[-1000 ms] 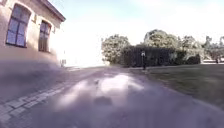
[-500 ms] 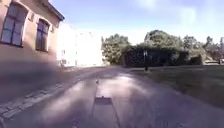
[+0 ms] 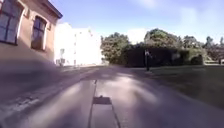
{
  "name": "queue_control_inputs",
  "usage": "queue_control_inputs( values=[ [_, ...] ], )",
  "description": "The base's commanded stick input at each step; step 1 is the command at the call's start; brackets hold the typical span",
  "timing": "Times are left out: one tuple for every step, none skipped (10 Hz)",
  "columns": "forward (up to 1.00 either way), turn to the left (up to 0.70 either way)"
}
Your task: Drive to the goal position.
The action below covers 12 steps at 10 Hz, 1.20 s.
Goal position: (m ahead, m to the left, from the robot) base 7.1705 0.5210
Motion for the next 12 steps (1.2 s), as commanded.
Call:
queue_control_inputs(
  values=[
    [0.70,-0.08],
    [0.70,-0.02],
    [0.70,-0.08],
    [0.70,-0.13],
    [0.70,-0.11],
    [0.70,0.00],
    [0.70,0.00],
    [0.70,0.00],
    [0.70,0.00],
    [0.70,0.00],
    [0.70,0.00],
    [0.70,0.00]
  ],
)
